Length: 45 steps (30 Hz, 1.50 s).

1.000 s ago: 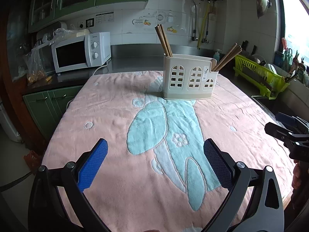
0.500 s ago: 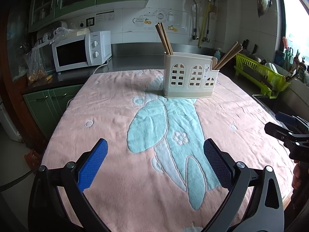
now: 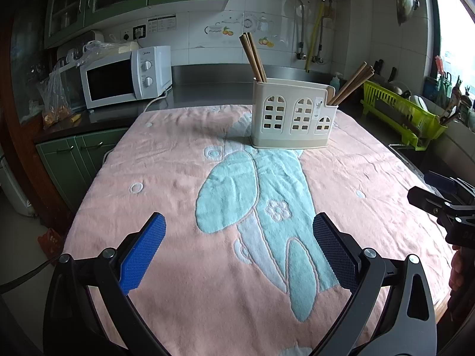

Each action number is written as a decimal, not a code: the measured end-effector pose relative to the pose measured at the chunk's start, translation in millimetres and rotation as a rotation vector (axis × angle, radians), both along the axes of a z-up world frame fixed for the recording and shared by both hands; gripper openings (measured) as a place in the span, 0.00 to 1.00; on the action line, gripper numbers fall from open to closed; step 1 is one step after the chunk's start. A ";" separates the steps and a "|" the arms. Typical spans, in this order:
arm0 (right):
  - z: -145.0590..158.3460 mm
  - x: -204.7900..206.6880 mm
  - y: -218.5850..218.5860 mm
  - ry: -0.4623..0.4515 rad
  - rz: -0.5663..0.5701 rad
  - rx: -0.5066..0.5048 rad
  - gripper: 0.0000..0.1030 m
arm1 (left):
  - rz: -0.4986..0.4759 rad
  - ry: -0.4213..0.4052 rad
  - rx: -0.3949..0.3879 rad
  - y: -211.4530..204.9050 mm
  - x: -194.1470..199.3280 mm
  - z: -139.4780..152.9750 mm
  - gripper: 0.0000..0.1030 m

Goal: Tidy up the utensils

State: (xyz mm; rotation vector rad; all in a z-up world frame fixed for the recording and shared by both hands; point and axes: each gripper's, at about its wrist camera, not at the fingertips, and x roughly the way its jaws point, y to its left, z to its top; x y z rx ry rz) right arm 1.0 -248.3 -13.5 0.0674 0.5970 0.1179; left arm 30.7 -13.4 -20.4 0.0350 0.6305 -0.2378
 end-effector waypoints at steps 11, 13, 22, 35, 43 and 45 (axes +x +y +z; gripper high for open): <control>-1.4 0.7 0.0 0.000 0.004 -0.003 0.88 | 0.000 0.006 -0.003 1.3 1.3 -0.7 0.95; -1.3 0.7 0.6 0.000 0.003 -0.004 0.88 | 0.000 0.006 -0.002 1.2 0.7 -0.6 0.95; -0.9 0.2 1.6 0.001 0.009 -0.007 0.88 | 0.004 0.012 0.000 0.7 1.7 -1.2 0.95; -0.1 -0.1 2.0 0.002 0.007 -0.008 0.88 | 0.004 0.019 0.006 -2.4 2.6 -1.9 0.95; -0.2 0.3 1.2 0.003 0.006 -0.009 0.88 | 0.007 0.018 0.005 -1.8 2.7 -2.0 0.95; 0.0 -0.2 1.3 0.002 0.008 -0.007 0.88 | 0.006 0.016 0.004 -2.1 2.3 -1.9 0.95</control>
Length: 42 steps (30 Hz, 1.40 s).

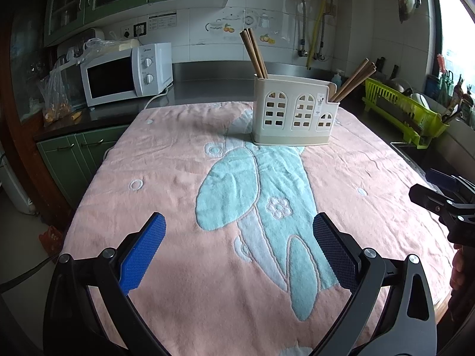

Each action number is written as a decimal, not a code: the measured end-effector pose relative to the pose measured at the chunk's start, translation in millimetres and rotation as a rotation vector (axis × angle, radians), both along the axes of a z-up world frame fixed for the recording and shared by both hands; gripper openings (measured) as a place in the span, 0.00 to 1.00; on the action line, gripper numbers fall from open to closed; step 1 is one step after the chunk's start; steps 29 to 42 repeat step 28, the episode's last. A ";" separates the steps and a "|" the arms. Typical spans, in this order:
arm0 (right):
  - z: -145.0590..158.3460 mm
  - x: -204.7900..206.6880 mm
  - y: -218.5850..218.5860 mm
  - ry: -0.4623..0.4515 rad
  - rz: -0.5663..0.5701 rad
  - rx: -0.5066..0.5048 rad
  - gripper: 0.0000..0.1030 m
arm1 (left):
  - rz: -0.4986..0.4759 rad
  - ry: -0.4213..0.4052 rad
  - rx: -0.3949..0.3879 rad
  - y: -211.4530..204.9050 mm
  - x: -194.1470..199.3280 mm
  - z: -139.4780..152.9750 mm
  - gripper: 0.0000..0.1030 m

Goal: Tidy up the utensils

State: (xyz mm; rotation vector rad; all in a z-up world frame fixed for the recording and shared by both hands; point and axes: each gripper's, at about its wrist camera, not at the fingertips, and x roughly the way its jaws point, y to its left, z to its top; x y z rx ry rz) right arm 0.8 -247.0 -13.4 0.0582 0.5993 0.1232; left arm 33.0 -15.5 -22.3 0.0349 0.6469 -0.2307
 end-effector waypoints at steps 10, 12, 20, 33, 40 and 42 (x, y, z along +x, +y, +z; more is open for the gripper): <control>1.5 -0.4 -1.7 -0.002 -0.004 0.001 0.89 | 0.003 -0.015 0.001 -1.1 -3.3 5.0 0.95; 2.1 -0.5 -1.9 -0.003 -0.006 0.002 0.88 | 0.003 -0.017 0.000 -1.5 -4.2 5.8 0.95; 2.3 -0.3 -3.0 -0.004 -0.007 0.002 0.88 | 0.007 -0.028 0.006 -1.7 -5.1 6.8 0.95; 2.0 -0.4 -6.6 -0.004 -0.011 0.005 0.89 | 0.000 -0.023 -0.001 -3.2 -4.6 6.9 0.95; 2.0 -0.4 -6.6 -0.004 -0.011 0.005 0.89 | 0.000 -0.023 -0.001 -3.2 -4.6 6.9 0.95; 2.0 -0.4 -6.6 -0.004 -0.011 0.005 0.89 | 0.000 -0.023 -0.001 -3.2 -4.6 6.9 0.95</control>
